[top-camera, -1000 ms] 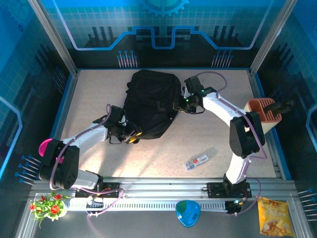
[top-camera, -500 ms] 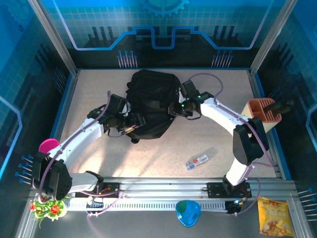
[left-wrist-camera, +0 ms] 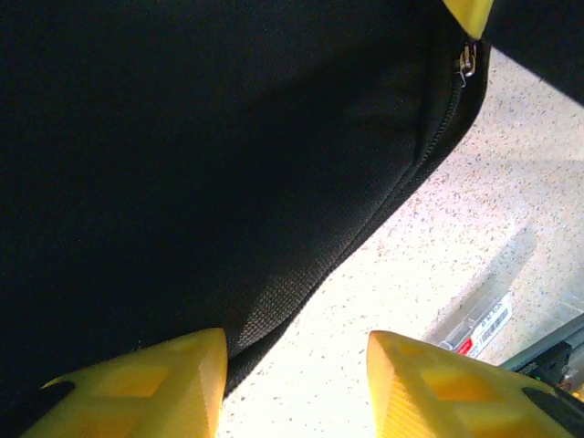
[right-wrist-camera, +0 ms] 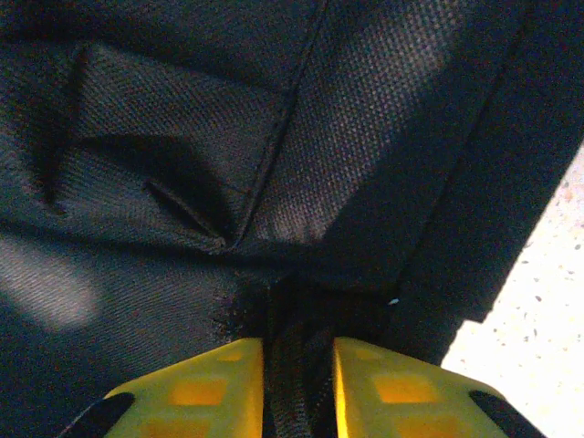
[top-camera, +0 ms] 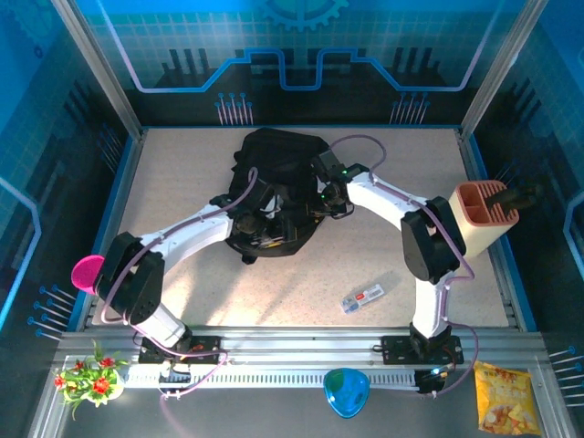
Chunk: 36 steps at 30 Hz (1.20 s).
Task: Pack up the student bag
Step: Zip the student bag at the top-center of the table, then move the student bag to the center of the table.
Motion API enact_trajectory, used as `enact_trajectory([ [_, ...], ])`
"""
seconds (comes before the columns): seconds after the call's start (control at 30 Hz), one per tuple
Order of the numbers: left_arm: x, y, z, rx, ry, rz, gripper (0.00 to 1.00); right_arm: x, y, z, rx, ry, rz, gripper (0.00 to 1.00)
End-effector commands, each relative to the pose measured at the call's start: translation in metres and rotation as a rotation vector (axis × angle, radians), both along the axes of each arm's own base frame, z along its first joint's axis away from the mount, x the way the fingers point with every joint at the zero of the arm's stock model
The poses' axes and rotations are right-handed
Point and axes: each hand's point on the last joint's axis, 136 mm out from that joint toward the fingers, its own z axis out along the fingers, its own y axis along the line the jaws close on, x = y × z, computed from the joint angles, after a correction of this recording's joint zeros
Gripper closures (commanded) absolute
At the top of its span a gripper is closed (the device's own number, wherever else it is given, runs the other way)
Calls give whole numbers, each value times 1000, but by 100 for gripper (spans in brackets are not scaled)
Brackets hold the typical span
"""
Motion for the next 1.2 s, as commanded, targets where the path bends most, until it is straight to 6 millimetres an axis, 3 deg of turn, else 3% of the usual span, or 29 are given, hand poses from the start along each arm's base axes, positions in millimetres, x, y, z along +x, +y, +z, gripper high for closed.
enact_trajectory([
  [0.0,-16,-9,-21,-4,65,-31,60,0,-5,-6,-65,14,13,79],
  [0.2,-41,0,-51,56,155,-38,68,12,-11,-5,-107,-31,-8,94],
  [0.43,-67,5,-77,97,228,-49,71,53,-24,25,-134,-196,-108,97],
  [0.6,-67,2,-78,83,224,-49,72,70,-22,38,-119,-265,-114,96],
  [0.8,-57,-11,-49,18,158,-82,69,58,-10,63,21,-343,-69,92],
  [0.9,-48,-19,-20,-22,93,-107,65,46,-13,79,88,-390,-65,73],
  [0.97,-41,-22,-1,-44,52,-120,61,38,-22,79,106,-369,-94,61],
  [1.1,-26,-19,33,-81,-35,-119,54,23,-34,67,135,-291,-128,44],
  [1.17,-14,-10,39,-63,-77,-87,47,15,-30,57,166,-241,-122,39],
])
